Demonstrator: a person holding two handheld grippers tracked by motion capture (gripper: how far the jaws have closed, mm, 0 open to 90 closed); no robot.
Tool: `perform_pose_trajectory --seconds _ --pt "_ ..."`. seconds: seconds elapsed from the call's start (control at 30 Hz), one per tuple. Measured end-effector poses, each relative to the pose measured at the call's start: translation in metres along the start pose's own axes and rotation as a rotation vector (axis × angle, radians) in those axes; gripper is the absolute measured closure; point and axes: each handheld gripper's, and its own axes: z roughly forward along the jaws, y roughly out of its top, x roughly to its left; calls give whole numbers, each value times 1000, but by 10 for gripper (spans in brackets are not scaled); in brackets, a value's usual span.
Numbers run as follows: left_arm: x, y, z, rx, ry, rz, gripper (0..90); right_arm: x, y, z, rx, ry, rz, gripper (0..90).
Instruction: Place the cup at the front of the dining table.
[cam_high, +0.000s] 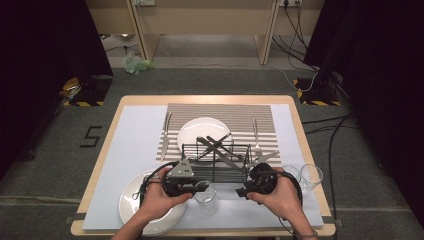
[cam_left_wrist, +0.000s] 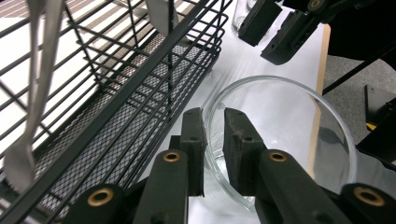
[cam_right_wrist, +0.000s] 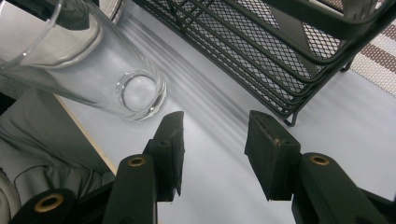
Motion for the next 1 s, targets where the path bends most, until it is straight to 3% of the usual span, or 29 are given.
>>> perform_pose_trajectory --seconds 0.1,0.33,1.0 --pt "1 -4 -4 -28 -6 -26 786 0 0 0 -5 -3 0 566" --pt "-1 -4 -17 -57 2 -30 787 -1 0 -1 -7 -3 4 567" --pt "-1 -8 -44 -88 35 -34 787 -1 0 -1 -10 -2 8 569"
